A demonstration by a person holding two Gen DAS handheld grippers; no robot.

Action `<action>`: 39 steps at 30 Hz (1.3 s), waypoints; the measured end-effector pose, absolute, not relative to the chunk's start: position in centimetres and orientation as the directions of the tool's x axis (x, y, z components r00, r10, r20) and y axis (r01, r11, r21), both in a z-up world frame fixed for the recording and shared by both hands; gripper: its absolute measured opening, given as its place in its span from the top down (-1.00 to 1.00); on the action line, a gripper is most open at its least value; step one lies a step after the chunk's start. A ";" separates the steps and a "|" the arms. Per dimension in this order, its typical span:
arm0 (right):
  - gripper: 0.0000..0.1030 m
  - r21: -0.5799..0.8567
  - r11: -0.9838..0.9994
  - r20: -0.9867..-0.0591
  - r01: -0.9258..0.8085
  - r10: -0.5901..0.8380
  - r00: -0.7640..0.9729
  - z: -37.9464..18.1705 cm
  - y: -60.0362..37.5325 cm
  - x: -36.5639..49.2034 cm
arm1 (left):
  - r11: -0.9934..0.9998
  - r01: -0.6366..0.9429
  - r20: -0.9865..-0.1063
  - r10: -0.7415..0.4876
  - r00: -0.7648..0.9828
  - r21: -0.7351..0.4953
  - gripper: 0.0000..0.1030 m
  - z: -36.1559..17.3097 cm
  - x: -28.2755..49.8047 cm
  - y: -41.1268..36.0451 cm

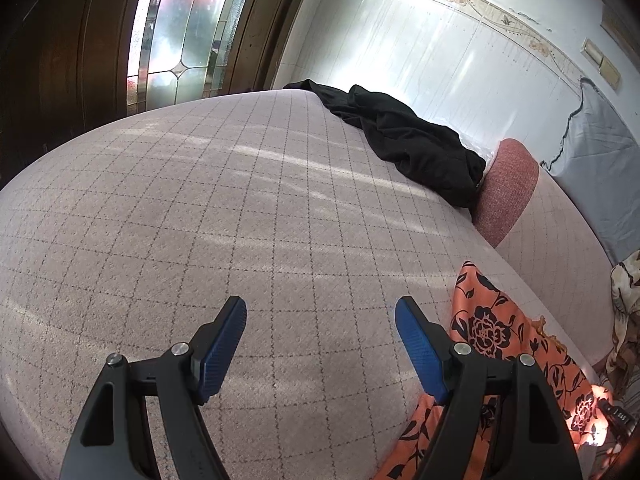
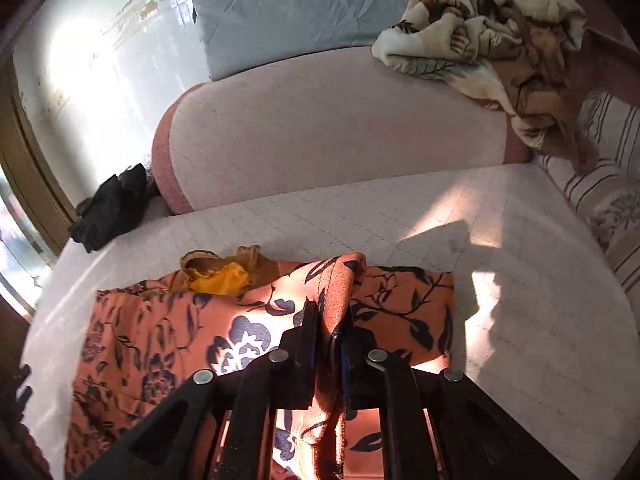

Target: Fold small clothes

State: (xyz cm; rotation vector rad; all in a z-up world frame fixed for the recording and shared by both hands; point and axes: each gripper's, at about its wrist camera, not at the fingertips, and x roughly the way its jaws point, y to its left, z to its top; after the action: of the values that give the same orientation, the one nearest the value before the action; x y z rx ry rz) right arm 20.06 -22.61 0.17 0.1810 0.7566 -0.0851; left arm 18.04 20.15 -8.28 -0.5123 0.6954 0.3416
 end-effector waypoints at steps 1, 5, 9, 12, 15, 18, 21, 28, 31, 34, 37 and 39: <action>0.44 0.115 0.982 -0.747 0.152 -0.016 0.665 -1.8 -23.2 21.3 | 0.830 -0.454 -0.685 0.124 0.717 -0.324 -0.50 -8.4 18.1 20.0; 0.37 0.171 0.954 -0.823 0.245 0.001 0.568 -5.7 -25.7 21.1 | 0.833 -0.451 -0.679 0.131 0.723 -0.319 -0.50 -8.1 17.8 20.0; -0.17 0.137 0.954 -0.744 0.266 -0.079 0.664 -2.0 -25.1 18.9 | 0.843 -0.436 -0.682 0.118 0.722 -0.315 -0.50 -8.2 18.0 19.6; -0.35 0.227 0.955 -0.686 0.189 0.019 0.728 0.6 -24.5 19.6 | 0.853 -0.426 -0.682 0.120 0.722 -0.301 -0.50 -8.2 18.1 19.2; -0.38 0.510 0.857 -0.636 0.078 0.314 0.705 -0.9 -24.5 22.1 | 0.848 -0.433 -0.682 0.122 0.721 -0.305 -0.50 -8.2 18.2 19.3; -0.38 0.638 0.753 -0.698 0.159 0.480 0.531 -7.5 -24.4 23.1 | 0.846 -0.433 -0.689 0.112 0.716 -0.312 -0.50 -8.4 18.3 19.4; -0.27 0.667 0.715 -0.665 0.210 0.443 0.601 -7.1 -25.0 21.1 | 0.847 -0.429 -0.682 0.114 0.722 -0.313 -0.50 -8.1 18.1 19.4; -0.50 0.548 0.817 -0.737 0.176 0.374 0.563 -8.4 -22.7 21.2 | 0.873 -0.377 -0.707 0.054 0.705 -0.309 -0.50 -8.7 18.7 18.4; -0.53 0.596 0.787 -0.674 0.160 0.383 0.632 -4.8 -22.0 18.6 | 0.880 -0.322 -0.726 -0.035 0.687 -0.348 -0.50 -9.6 18.7 17.7; -0.53 0.488 0.870 -0.681 0.070 0.330 0.654 -1.2 -20.8 14.0 | 0.894 -0.233 -0.715 -0.128 0.687 -0.384 -0.50 -9.2 17.5 16.6; -0.57 0.395 0.917 -0.747 0.063 0.280 0.602 -1.5 -21.9 8.2 | 0.909 -0.115 -0.717 -0.233 0.657 -0.401 -0.50 -8.1 14.8 15.5; -0.60 0.318 0.943 -0.810 0.099 0.216 0.545 -3.2 -23.3 4.2 | 0.920 -0.042 -0.728 -0.280 0.625 -0.390 -0.50 -7.6 12.1 14.9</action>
State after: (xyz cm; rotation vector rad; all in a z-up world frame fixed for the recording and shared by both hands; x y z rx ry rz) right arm 4.20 -23.27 -3.17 0.3468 0.9978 0.0713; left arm 12.11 14.93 -7.56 -0.3922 0.8902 -0.1408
